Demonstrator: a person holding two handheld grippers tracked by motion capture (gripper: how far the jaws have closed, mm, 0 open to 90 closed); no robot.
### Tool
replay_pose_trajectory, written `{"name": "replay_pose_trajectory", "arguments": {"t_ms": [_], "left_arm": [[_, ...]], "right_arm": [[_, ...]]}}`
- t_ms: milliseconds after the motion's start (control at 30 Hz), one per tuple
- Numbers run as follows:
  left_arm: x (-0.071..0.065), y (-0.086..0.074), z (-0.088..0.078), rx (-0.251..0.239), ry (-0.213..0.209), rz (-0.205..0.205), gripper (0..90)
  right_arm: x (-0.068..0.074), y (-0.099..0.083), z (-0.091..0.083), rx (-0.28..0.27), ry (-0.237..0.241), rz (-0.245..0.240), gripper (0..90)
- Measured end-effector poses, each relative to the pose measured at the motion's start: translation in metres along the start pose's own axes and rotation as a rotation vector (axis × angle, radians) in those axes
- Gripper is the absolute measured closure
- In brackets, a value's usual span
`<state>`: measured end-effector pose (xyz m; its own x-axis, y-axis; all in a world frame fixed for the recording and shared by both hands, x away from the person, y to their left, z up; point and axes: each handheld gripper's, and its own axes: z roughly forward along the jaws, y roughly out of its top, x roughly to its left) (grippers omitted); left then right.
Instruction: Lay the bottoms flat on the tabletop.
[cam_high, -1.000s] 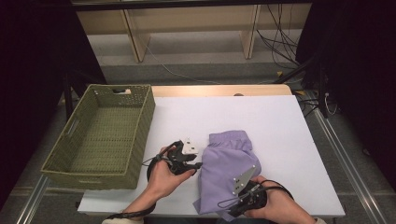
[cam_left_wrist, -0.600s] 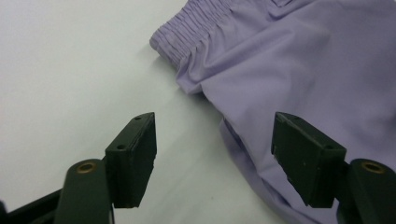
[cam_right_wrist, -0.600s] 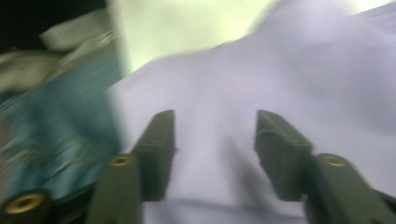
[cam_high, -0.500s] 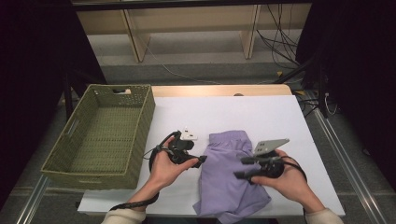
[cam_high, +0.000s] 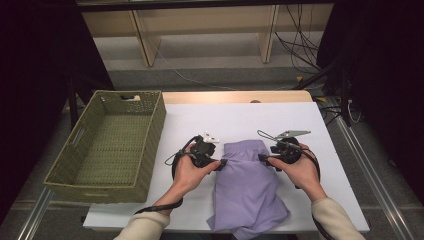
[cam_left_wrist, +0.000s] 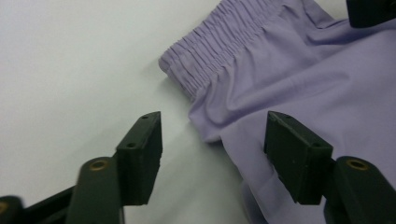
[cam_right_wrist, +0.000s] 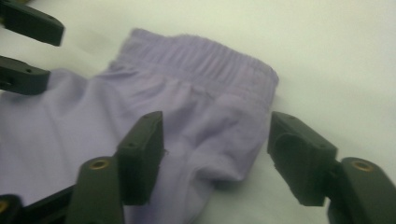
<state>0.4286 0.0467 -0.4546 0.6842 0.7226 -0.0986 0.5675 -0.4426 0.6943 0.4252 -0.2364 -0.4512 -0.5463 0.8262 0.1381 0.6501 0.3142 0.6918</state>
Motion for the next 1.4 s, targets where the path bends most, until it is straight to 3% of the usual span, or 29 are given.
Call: {"name": "replay_pose_trajectory", "arguments": {"t_ms": [167,400,633,733,833,967,1067,1400], "left_arm": [[0.0,-0.002,0.013,0.02,-0.011,-0.008,43.8],[-0.002,-0.005,0.026,0.077,-0.032,-0.012,44.7],[-0.005,-0.005,0.031,0.102,-0.036,0.011,48.5],[-0.009,-0.004,0.032,0.11,-0.014,0.034,55.5],[-0.012,-0.003,0.032,0.121,-0.023,0.025,64.6],[-0.013,-0.003,0.032,0.118,-0.028,0.025,82.0],[-0.012,-0.002,0.031,0.128,-0.009,0.026,88.8],[0.007,0.01,0.022,0.1,0.068,0.039,89.5]], "right_arm": [[-0.001,-0.001,0.012,0.032,-0.036,0.045,49.3],[-0.001,-0.007,0.026,0.083,-0.041,0.033,53.2],[0.0,-0.009,0.031,0.077,-0.068,0.02,63.1],[0.001,-0.009,0.033,0.072,-0.085,0.013,72.3],[0.002,-0.008,0.035,0.072,-0.079,0.025,82.0],[0.005,-0.007,0.035,0.08,-0.073,0.04,85.2],[0.006,-0.005,0.035,0.07,-0.048,0.07,85.8],[0.012,0.014,0.035,-0.026,-0.039,0.067,86.2]]}}
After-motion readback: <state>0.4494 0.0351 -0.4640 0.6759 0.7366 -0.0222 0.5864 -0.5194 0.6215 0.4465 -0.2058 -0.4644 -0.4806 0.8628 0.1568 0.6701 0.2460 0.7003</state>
